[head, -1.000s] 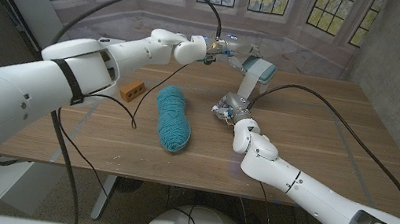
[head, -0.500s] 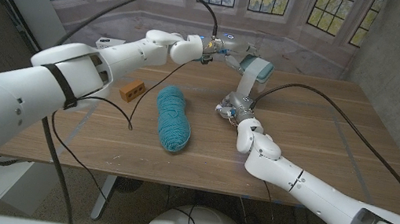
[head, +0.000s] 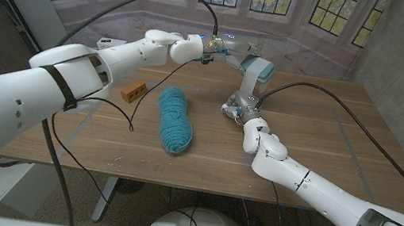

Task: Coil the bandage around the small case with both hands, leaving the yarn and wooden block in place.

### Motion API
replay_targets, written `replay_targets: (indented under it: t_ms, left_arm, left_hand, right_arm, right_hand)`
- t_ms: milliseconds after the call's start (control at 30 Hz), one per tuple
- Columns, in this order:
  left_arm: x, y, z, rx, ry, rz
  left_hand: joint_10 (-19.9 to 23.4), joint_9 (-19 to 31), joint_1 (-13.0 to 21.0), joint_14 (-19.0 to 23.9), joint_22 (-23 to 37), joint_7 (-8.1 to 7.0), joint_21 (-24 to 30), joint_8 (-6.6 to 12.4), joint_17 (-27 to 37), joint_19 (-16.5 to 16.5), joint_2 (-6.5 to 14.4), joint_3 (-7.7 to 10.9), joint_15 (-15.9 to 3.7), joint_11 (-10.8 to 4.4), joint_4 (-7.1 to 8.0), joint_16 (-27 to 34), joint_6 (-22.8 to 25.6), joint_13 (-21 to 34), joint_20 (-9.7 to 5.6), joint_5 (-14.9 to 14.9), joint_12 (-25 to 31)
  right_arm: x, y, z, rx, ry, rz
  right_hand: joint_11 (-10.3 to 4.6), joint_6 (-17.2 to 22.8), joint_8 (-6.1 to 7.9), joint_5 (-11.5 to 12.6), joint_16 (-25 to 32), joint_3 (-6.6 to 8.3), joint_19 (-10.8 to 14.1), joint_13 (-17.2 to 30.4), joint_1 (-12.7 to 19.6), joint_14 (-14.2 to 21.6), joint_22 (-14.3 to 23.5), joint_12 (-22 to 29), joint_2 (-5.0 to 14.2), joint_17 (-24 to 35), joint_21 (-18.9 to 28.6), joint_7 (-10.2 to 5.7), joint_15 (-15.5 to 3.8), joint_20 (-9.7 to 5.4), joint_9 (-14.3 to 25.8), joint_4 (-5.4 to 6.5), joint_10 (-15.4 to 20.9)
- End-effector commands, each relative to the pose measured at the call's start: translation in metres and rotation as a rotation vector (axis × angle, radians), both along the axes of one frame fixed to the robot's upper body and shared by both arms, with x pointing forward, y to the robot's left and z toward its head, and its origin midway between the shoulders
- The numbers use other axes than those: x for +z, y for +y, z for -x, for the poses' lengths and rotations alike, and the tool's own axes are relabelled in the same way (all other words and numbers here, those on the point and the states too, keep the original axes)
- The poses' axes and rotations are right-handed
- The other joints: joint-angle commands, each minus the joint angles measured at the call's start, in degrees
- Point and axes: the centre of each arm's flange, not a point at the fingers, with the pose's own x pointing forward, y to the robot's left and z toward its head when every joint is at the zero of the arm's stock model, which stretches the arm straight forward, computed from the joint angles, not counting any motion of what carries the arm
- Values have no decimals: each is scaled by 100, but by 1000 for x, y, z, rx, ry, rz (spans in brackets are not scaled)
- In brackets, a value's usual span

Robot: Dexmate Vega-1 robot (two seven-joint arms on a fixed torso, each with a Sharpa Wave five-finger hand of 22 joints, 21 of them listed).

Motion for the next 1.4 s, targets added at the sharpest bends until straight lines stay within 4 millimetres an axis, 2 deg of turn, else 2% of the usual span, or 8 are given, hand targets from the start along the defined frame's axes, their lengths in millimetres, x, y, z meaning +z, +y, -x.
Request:
replay_targets:
  t_ms: [33, 533, 1400]
  left_arm:
    - [1, 5, 1, -12, 32, 20]
    - [3, 7, 5, -33, 59, 35]
    - [6, 13, 7, -29, 63, 26]
  left_hand:
    - [22, 8, -16, 1, 20, 3, 7, 1106, 6, 4, 41, 111, 24, 40, 50, -14, 65, 32, 1, 21, 32]
    - [12, 8, -27, -1, 20, 0, 7, 1110, 3, 0, 34, 111, 30, 35, 45, -16, 72, 32, -3, 21, 30]
    - [0, 6, -50, -6, 23, 3, 9, 1106, 2, -5, 39, 122, 33, 45, 44, -16, 62, 33, -1, 20, 28]
  right_arm:
    - [6, -19, -5, -25, -15, 45]
    - [9, -38, -12, -75, -21, 53]
    - [17, -56, -30, -126, -29, 87]
  right_hand:
    - [-27, -2, 10, 32, -36, 61, 27, 19, 79, 71, 11, 7, 17, 7, 3, -26, -615, -45, 18, -7, 31]
    - [-37, 3, 13, 33, -70, 68, 32, 23, 93, 89, 11, 4, 14, 9, 1, -37, -613, -51, 20, -2, 41]
    - [-51, 6, 19, 32, -110, 72, 29, 24, 107, 115, 11, -9, 12, 21, -5, -55, -610, -61, 24, 8, 46]
